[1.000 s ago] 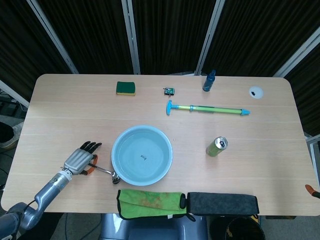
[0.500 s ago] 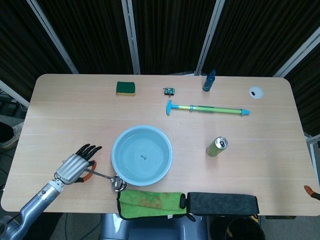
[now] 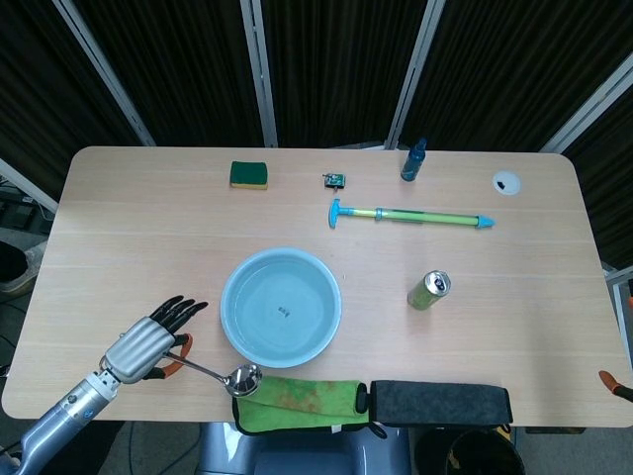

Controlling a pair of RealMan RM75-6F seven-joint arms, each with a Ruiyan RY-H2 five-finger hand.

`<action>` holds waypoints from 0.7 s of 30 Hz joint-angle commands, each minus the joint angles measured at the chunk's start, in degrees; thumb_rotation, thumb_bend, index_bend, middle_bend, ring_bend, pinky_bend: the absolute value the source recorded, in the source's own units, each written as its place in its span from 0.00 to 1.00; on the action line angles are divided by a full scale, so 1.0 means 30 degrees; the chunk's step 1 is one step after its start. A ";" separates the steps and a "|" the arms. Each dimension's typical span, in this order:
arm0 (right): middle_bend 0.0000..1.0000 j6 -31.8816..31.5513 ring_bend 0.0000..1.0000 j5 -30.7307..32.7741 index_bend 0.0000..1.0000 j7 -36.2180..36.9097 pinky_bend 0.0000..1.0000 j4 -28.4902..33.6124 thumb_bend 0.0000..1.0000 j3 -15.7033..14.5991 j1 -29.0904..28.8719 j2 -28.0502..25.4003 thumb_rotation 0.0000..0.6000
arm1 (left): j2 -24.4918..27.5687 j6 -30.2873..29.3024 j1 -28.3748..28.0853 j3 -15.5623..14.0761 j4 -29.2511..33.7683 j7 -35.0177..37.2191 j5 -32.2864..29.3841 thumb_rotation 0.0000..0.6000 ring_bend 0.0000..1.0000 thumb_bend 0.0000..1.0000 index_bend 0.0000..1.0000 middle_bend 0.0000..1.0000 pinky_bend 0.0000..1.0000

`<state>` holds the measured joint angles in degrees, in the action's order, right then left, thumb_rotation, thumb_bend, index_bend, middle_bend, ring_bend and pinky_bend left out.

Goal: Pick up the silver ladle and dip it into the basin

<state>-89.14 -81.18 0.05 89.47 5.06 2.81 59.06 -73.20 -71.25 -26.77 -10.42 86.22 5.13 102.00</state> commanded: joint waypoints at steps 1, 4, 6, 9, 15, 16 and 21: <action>0.00 -0.0057 0.00 -0.0068 0.00 0.0109 0.00 -0.0009 0.00 -0.0019 0.0033 -0.0036 1.00 | 0.0452 0.0474 -0.0534 -0.0101 0.0770 0.0668 0.0400 1.00 0.00 0.40 0.59 0.00 0.00; 0.00 -0.0166 0.00 -0.0143 0.00 0.0254 0.00 -0.0030 0.00 -0.0023 0.0084 -0.0074 1.00 | 0.0502 0.0871 -0.0880 0.0068 0.1069 0.0924 0.0382 1.00 0.00 0.40 0.59 0.00 0.00; 0.00 -0.0241 0.00 -0.0173 0.00 0.0379 0.00 -0.0046 0.00 -0.0017 0.0126 -0.0110 1.00 | 0.0488 0.1223 -0.1136 0.0215 0.1207 0.1069 0.0291 1.00 0.00 0.40 0.59 0.00 0.00; 0.00 -0.0339 0.00 -0.0178 0.00 0.0538 0.00 -0.0083 0.00 0.0006 0.0182 -0.0143 1.00 | 0.0445 0.1518 -0.1468 0.0493 0.1297 0.1200 0.0222 1.00 0.00 0.40 0.59 0.00 0.00; 0.00 -0.0267 0.00 -0.0087 0.00 0.0735 0.00 -0.0146 0.00 0.0066 0.0172 -0.0208 1.00 | 0.0396 0.1927 -0.2045 0.1394 0.1118 0.1011 -0.0336 1.00 0.00 0.40 0.59 0.00 0.00; 0.00 -0.0252 0.00 -0.0077 0.00 0.0741 0.00 -0.0149 0.00 0.0068 0.0168 -0.0211 1.00 | 0.0400 0.2004 -0.2110 0.1494 0.1073 0.0995 -0.0438 1.00 0.00 0.40 0.59 0.00 0.00; 0.00 0.0059 0.00 0.0162 0.00 0.0740 0.00 -0.0208 0.00 0.0154 0.0041 -0.0210 1.00 | 0.0322 0.3050 -0.2962 0.2661 0.0433 0.0964 -0.1651 1.00 0.00 0.40 0.59 0.00 0.00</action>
<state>-89.03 -80.76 2.27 88.87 5.48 2.98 58.44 -72.11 -63.16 -34.77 -3.46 88.26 7.93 98.16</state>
